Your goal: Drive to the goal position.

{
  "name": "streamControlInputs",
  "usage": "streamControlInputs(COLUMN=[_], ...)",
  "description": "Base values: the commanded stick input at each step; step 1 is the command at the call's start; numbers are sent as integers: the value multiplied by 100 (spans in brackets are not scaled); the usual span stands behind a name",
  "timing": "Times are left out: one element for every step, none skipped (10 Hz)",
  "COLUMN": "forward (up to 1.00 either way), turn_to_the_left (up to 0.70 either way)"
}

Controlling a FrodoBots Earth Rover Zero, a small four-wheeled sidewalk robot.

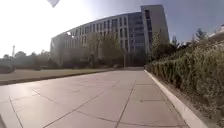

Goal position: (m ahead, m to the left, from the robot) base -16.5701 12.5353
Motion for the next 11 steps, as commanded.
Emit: streamControlInputs(forward=[4, 4, 4, 4, 4, 4, 4, 4, 4, 4, 4], turn_to_the_left=[0, 0, 0, 0, 0, 0, 0, 0, 0, 0, 0])
